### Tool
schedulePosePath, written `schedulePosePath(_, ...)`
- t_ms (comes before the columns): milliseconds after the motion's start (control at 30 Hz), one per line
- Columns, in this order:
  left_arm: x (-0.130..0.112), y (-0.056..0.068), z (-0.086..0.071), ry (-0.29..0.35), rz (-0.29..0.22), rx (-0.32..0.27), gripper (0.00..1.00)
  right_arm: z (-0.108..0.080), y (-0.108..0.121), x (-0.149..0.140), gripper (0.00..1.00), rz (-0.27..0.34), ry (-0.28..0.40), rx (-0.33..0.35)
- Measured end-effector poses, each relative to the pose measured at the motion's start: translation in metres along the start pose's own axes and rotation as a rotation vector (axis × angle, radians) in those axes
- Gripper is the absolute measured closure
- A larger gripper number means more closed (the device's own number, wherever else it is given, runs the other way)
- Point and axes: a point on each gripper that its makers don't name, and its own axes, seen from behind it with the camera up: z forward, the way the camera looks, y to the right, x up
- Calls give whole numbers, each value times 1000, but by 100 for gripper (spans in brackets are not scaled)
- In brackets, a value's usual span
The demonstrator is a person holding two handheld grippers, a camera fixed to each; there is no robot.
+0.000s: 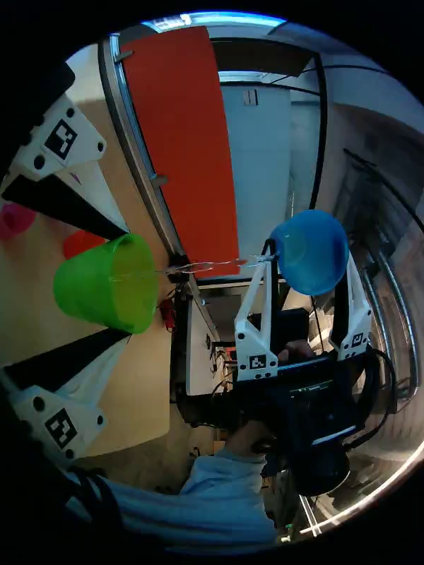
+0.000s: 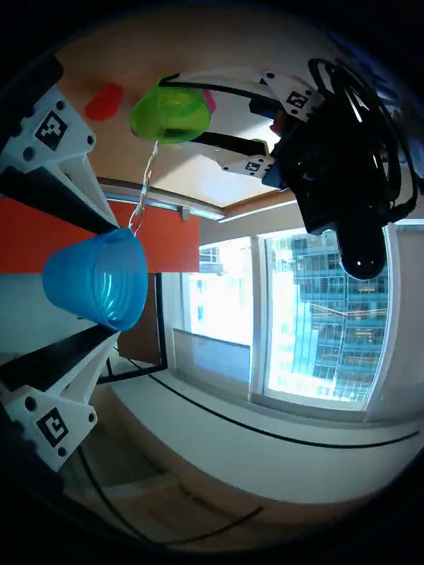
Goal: Pour water
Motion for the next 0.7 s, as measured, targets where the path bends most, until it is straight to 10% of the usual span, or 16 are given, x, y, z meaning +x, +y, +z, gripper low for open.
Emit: schedulePosePath(700, 1, -2, 0, 8, -2, 2, 14, 3, -8, 13, 10, -137, 3, 2)
